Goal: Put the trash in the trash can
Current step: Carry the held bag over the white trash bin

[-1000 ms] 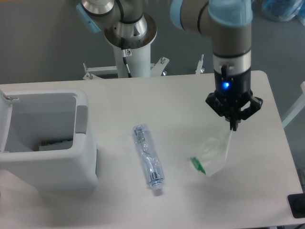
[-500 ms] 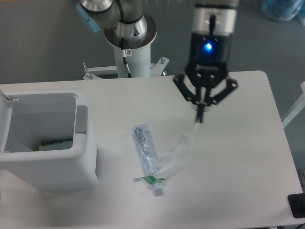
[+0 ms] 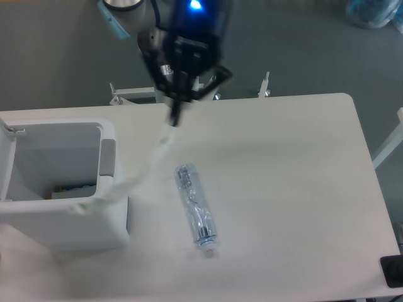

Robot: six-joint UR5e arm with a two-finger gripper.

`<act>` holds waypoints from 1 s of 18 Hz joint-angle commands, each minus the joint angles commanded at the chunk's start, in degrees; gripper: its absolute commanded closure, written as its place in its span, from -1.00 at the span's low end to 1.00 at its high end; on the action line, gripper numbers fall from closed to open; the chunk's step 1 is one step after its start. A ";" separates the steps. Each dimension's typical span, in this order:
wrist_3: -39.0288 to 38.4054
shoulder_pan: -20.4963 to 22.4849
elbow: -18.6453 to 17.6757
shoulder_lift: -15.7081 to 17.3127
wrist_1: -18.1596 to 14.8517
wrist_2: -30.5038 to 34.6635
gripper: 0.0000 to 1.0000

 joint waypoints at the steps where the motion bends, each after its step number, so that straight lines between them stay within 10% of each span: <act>1: 0.26 -0.62 -1.75 1.06 0.17 -0.26 1.00; 14: -3.34 -4.49 -8.97 3.18 0.62 -1.14 1.00; 18: -3.43 -6.16 -11.70 1.34 5.08 -1.06 1.00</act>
